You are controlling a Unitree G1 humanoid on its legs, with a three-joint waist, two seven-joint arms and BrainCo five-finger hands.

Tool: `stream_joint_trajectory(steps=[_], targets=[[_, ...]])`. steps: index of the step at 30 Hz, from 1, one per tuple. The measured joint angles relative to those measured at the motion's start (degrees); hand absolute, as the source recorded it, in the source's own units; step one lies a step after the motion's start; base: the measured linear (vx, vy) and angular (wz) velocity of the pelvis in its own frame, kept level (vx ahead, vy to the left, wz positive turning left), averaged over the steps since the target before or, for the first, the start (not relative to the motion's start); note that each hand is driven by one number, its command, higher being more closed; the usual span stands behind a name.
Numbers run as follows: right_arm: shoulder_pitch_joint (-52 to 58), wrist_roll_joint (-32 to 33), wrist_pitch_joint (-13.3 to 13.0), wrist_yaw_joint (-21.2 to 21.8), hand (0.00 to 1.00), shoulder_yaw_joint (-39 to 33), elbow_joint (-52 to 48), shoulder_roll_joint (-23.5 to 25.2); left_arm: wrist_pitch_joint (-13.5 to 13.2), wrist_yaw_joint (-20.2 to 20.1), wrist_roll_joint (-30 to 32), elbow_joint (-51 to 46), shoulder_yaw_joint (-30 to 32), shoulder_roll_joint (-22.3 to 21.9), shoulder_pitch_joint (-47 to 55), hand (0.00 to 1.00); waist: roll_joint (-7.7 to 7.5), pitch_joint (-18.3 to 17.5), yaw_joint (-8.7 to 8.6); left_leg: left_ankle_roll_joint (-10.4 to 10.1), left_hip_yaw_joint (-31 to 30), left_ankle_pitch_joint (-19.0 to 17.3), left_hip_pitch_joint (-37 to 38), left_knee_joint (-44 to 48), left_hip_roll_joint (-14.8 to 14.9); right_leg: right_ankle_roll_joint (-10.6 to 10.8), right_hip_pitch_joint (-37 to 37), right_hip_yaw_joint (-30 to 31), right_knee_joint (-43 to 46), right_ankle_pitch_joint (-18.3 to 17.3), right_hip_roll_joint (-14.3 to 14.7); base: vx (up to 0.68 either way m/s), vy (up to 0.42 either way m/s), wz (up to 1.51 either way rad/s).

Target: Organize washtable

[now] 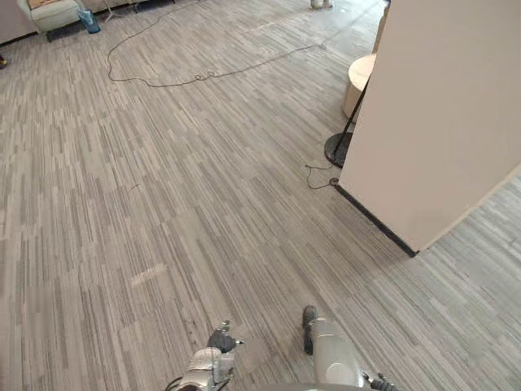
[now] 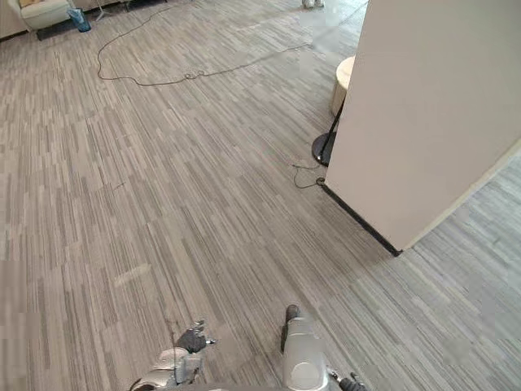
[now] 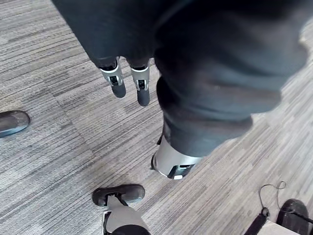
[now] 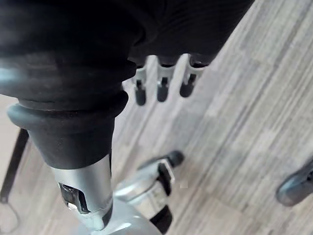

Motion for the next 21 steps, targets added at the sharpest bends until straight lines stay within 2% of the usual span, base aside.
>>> stream_joint_trajectory(steps=[1, 2, 3, 4, 6, 7, 8, 9, 10, 11, 12, 13, 14, 16, 17, 18, 19, 20, 21], targets=[[0.0, 0.0, 0.2, 0.1, 0.0, -1.0, -0.1, -0.1, 0.0, 0.1, 0.0, -0.1, 1.3, -0.4, 0.7, 0.0, 0.23, -0.1, -0.5, -2.4, -1.3, 1.4, -2.2, 7.0, 1.1, -0.1, 1.7, -0.5, 0.6, -1.9, 0.1, 0.46, -0.277, 0.05], [0.1, 0.0, 0.3, 0.0, 0.0, -1.4, -0.6, 0.1, 0.0, 0.1, 0.0, -0.1, 3.0, -0.7, 1.4, 0.0, 0.32, 0.0, -1.16, -6.7, -3.2, 3.7, -5.1, 15.9, 2.5, -0.2, 4.2, -1.3, 0.3, -3.7, 0.1, 0.5, -0.239, 0.21], [0.6, 0.1, 0.2, 0.0, 0.0, -1.3, -1.3, 0.5, 0.0, 0.1, -0.1, -0.3, 6.2, -1.3, 2.3, 0.0, 0.4, 0.0, -1.07, -12.0, -5.4, 9.5, -9.8, 28.5, 4.8, -0.8, 8.2, -2.1, -0.5, -5.7, 0.5, 0.61, -0.24, 0.23], [0.6, 0.1, 0.2, -0.1, 0.0, -1.3, -1.7, 0.2, 0.0, 0.1, -0.2, -1.8, 9.4, -2.0, 3.0, 0.0, 0.73, 0.1, -0.87, -11.8, -4.9, 12.4, -14.8, 40.6, 7.4, -1.9, 11.9, -2.6, -1.8, -7.5, 2.0, 0.5, -0.148, 0.07], [-0.4, 0.1, 0.0, -0.2, 0.0, -1.2, -1.9, -0.1, -0.1, 0.1, -0.3, -3.5, 12.2, -2.0, 4.0, 0.0, 1.57, 0.1, -0.04, -11.4, -0.6, 12.2, -19.5, 51.4, 10.8, -3.4, 17.7, -2.5, -5.1, -8.5, 3.8, 0.43, -0.05, -0.28], [-0.5, 0.1, -0.1, -0.4, 0.0, -1.0, -2.0, -0.1, -0.1, 0.2, -0.8, -4.1, 13.6, -1.6, 4.1, 0.0, 1.41, 0.1, 0.82, -10.2, 2.3, 11.5, -21.6, 52.8, 11.3, -3.5, 21.8, -2.1, -8.0, -8.8, 4.1, 0.49, 0.005, -0.37], [-0.7, 0.1, -0.2, -0.6, 0.0, -0.9, -1.9, -0.1, -0.1, 0.2, -1.5, -4.4, 13.7, -1.2, 4.1, 0.0, 1.15, -0.1, 1.2, -7.9, 4.1, 10.1, -23.5, 51.8, 11.2, -3.4, 24.5, -1.7, -10.5, -8.8, 4.0, 0.4, 0.025, -0.27], [-1.0, 0.1, -0.1, -0.8, 0.0, -0.8, -1.7, -0.1, -0.1, 0.2, -1.9, -4.6, 13.7, -1.0, 4.1, 0.0, 1.02, -0.1, 1.77, -6.2, 5.5, 9.0, -24.9, 50.1, 11.2, -3.5, 25.9, -1.1, -11.9, -8.8, 3.9, 0.41, 0.043, -0.37], [-1.8, 0.0, -0.1, -1.1, 0.0, -0.8, -1.3, -0.2, -0.3, 0.2, -2.9, -4.8, 13.6, -0.4, 3.9, 0.0, 0.77, -0.1, 2.66, -4.1, 7.8, 7.6, -27.2, 44.9, 11.0, -2.4, 27.6, -0.2, -13.8, -8.1, 3.2, 0.33, 0.055, -0.46], [-2.2, 0.0, -0.1, -1.1, 0.0, -0.7, -1.3, -0.3, -0.2, 0.2, -3.5, -4.7, 13.2, 0.0, 3.9, 0.0, 0.53, -0.2, 2.75, -3.0, 9.3, 6.9, -28.3, 39.3, 10.8, -2.1, 28.8, 0.4, -14.8, -8.1, 2.6, 0.56, 0.136, -0.56], [-2.6, 0.0, -0.1, -1.1, 0.0, -0.3, -1.3, -0.3, -0.3, 0.3, -3.6, -4.7, 12.5, 0.5, 3.8, 0.0, 0.18, -0.1, 3.01, -2.7, 10.5, 6.7, -29.4, 30.6, 9.5, -1.5, 30.5, 1.2, -15.4, -8.3, 1.5, 0.39, 0.107, -0.42], [-2.6, -0.1, -0.1, -1.1, 0.0, 0.4, -1.3, -0.4, -0.3, 0.3, -3.6, -4.7, 11.6, 0.7, 3.7, 0.0, -0.1, -0.2, 3.38, -2.5, 10.9, 6.8, -29.3, 25.7, 8.6, -1.0, 30.9, 1.8, -15.5, -8.6, 0.7, 0.5, 0.18, -0.47], [-3.1, -0.8, -0.1, -1.1, 0.0, 1.8, -1.3, -0.4, -0.6, 0.4, -3.6, -4.7, 10.0, 1.6, 3.4, 0.0, -1.02, -0.2, 3.72, -2.3, 10.9, 7.0, -29.7, 17.2, 7.0, 0.6, 32.4, 2.6, -15.9, -9.6, -1.4, 0.48, 0.289, -0.38], [-3.1, -3.0, -0.3, -1.1, 0.0, 3.8, -1.3, -0.7, -0.6, 0.6, -3.7, -4.4, 8.0, 2.2, 2.9, 0.0, -1.34, -0.3, 3.68, -2.5, 8.8, 9.6, -30.0, 1.4, 6.1, 1.5, 34.9, 3.2, -16.8, -10.1, -3.4, 0.53, 0.367, -0.38], [-3.0, -3.9, -0.6, -1.2, 0.0, 4.5, -1.4, -0.9, -0.6, 0.7, -3.8, -4.4, 7.8, 2.2, 2.9, 0.0, -1.36, -0.4, 3.72, -2.4, 7.7, 10.4, -30.0, -2.6, 6.2, 2.1, 35.4, 3.6, -16.8, -10.5, -4.0, 0.47, 0.45, -0.48], [-2.9, -4.6, -1.1, -1.2, 0.0, 5.9, -1.5, -1.3, -0.6, 1.3, -4.3, -4.3, 7.6, 2.4, 2.9, 0.0, -1.36, -0.5, 3.73, -2.2, 6.5, 10.6, -31.2, -5.0, 8.3, 3.8, 37.1, 4.4, -17.0, -11.8, -5.0, 0.47, 0.471, -0.42], [-2.6, -5.1, -1.1, -1.3, 0.0, 6.8, -0.8, -1.1, -0.7, 1.7, -5.0, -4.3, 7.7, 3.0, 2.8, 0.0, -2.35, -1.6, 3.77, -1.6, 8.3, 16.6, -32.4, 0.5, 8.3, 5.1, 38.9, 5.8, -18.2, -12.9, -6.7, 0.47, 0.46, -0.37], [-2.6, -5.8, -1.1, -1.2, 0.0, 6.9, 0.0, -0.6, -0.7, 1.8, -5.7, -4.2, 7.6, 3.5, 2.9, 0.0, -3.65, -2.3, 3.72, -1.4, 8.7, 16.7, -33.0, 3.1, 7.8, 4.9, 39.4, 6.5, -18.9, -12.4, -7.8, 0.5, 0.453, -0.3], [-2.5, -6.9, -1.1, -1.1, 0.0, 7.9, 1.2, 0.2, -0.7, 2.6, -6.6, -3.9, 7.9, 5.1, 3.4, 0.0, -5.52, -3.7, 3.91, 0.2, 10.2, 14.4, -34.1, 8.3, 7.7, 3.5, 39.9, 8.7, -19.4, -8.5, -9.1, 0.52, 0.452, -0.23]])
